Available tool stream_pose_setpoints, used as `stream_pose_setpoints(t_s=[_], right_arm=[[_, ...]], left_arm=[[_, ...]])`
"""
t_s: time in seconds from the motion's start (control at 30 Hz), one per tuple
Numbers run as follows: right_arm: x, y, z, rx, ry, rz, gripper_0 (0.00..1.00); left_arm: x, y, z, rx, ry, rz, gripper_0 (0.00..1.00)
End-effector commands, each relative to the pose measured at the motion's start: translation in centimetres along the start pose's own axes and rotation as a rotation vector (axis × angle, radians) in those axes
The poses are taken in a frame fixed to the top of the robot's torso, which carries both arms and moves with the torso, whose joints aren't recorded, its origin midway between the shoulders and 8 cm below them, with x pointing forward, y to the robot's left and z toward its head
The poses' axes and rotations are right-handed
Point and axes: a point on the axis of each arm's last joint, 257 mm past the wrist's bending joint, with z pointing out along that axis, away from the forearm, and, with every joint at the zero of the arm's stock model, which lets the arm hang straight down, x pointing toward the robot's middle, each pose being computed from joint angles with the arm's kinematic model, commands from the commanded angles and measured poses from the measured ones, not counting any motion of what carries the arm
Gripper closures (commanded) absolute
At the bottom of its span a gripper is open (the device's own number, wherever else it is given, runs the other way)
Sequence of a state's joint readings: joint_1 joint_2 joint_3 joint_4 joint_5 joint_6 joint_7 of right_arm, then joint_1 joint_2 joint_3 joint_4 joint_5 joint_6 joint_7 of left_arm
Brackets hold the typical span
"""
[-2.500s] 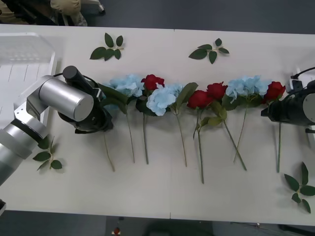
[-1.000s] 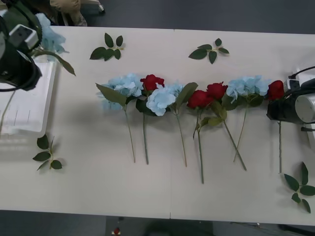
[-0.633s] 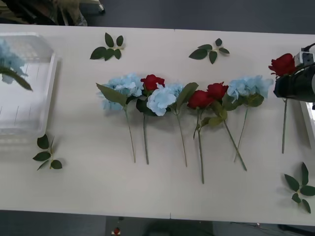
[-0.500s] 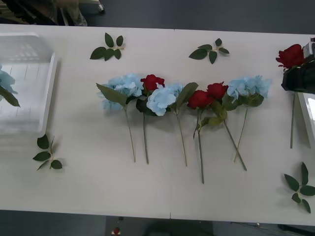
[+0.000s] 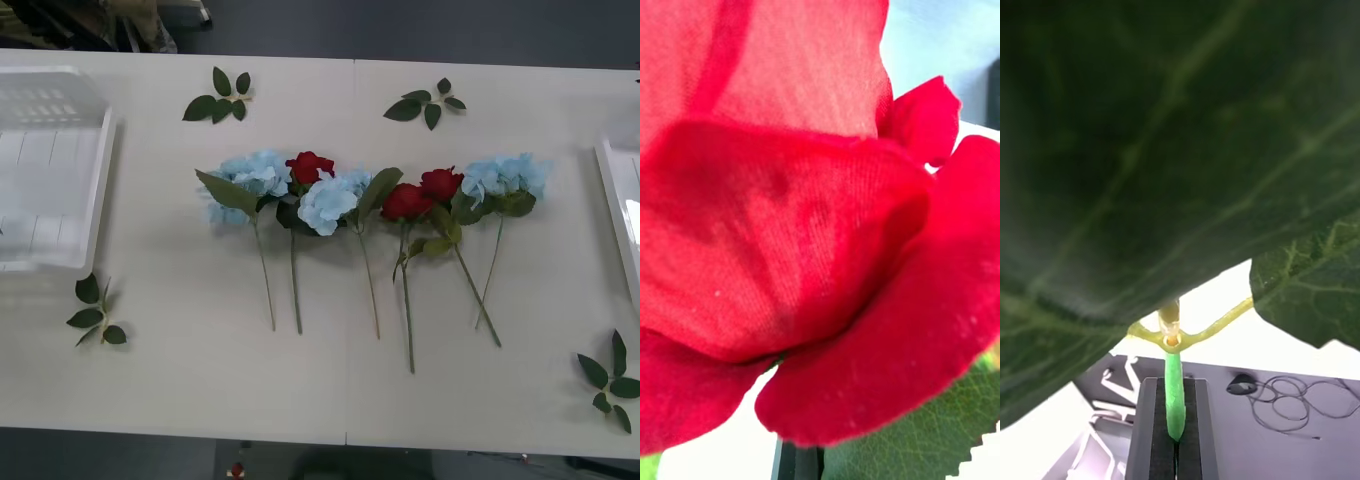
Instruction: Put the red flowers into the right box and the blue flowers into the left box
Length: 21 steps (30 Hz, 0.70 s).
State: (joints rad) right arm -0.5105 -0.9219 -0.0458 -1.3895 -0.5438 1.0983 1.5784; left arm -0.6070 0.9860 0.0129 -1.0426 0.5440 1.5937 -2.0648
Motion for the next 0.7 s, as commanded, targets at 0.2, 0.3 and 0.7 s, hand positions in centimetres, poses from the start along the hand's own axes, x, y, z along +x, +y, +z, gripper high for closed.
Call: stream_pose_setpoints(t_s=[0.2, 0.3, 0.7], right_arm=[[-0.6, -7.3, -0.1, 0.137, -0.018, -0.039, 1.0], [-0.2, -8.7, 0.4, 0.176, -0.022, -0.05, 1.0], [0.4, -12.7, 1.7, 0.292, -0.067, -0.129, 1.0]], left_arm=[[0.2, 1.5, -0.4, -0.038, 0.014, 0.02, 0.72], [0.0, 1.7, -0.3, -0.044, 0.005, 0.019, 0.34], [-4.1, 0.1, -3.7, 0.126, -0.233, 0.054, 0.0]])
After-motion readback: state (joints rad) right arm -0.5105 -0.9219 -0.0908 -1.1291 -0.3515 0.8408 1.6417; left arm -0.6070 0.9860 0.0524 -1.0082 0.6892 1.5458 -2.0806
